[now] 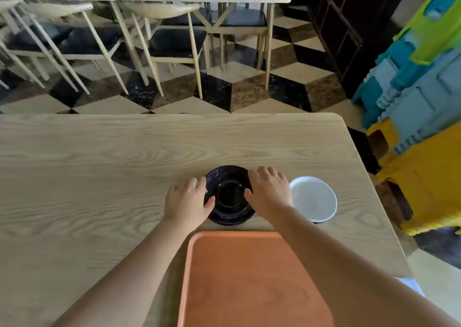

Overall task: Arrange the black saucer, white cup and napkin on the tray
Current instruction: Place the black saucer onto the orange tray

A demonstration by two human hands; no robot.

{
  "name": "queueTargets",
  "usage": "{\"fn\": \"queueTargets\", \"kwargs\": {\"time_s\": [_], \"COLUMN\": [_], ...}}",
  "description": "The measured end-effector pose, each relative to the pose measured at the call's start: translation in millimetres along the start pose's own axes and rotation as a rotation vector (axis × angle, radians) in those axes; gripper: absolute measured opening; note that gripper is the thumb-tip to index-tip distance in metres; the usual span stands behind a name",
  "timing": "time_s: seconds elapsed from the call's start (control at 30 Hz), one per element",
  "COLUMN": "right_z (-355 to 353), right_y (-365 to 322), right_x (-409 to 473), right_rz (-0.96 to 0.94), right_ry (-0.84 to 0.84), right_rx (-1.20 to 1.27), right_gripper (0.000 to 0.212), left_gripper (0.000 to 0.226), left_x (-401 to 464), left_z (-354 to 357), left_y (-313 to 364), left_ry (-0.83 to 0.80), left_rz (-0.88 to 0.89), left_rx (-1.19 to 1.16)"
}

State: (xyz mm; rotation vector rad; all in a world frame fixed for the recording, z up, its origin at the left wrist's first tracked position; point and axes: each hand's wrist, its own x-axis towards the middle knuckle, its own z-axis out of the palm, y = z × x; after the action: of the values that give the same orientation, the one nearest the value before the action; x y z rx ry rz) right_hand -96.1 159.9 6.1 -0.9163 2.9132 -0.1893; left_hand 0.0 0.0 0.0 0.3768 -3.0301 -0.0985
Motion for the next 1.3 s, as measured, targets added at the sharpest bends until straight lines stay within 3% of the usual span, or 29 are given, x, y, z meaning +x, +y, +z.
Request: {"fn": "queueTargets", "kwargs": {"time_s": [0.17,0.33,0.5,0.67,0.87,0.97,1.07,1.3], "right_z": [7.9,8.5,9.1,5.4,-12.0,-18.3,-15.4,14.7], "right_y": [2.9,2.5,-2.0,-6.8,-8.4,-3.5,-0.1,0.3], "right_x": [17.8,21.1,18.1,11.0,-12.7,-39.4,-69.3,-118.2], "right_rz": [0.033,0.019,0.059,0.076,0.159,0.220,0.255,0.387], "right_ry": [-0.077,-0.106,-0.117,-0.080,0.058,0.042,0.006,-0.078], "right_rx": [-0.090,-0.093,0.006,0.095,0.538,0.737,0.859,0.923], "right_gripper": [0.032,0.024,0.027,0.026,0.043,0.044,0.045,0.045], "left_gripper": [0.067,0.069,0.060,0.056,0.053,0.034,0.029,0.051], "left_x": [8.0,6.5,5.3,-5.6,-32.5,-56.0,-81.0,-117.9], "left_z": [21.1,28.0,28.2,21.2,-2.7,-13.9,-17.5,-12.4], "left_y": [-7.8,-9.4,-2.9,-7.8,-19.1,-23.4,-21.0,-9.5], "left_ry": [-0.116,-0.116,-0.173,-0.131,-0.083,-0.043,-0.077,-0.204], "left_rz": [-0.097,-0.123,-0.258,-0.326,-0.548,-0.554,-0.586,-0.541], "left_rx": [0.089,-0.024,-0.458,-0.721,-1.142,-1.202,-1.240,-1.109]}}
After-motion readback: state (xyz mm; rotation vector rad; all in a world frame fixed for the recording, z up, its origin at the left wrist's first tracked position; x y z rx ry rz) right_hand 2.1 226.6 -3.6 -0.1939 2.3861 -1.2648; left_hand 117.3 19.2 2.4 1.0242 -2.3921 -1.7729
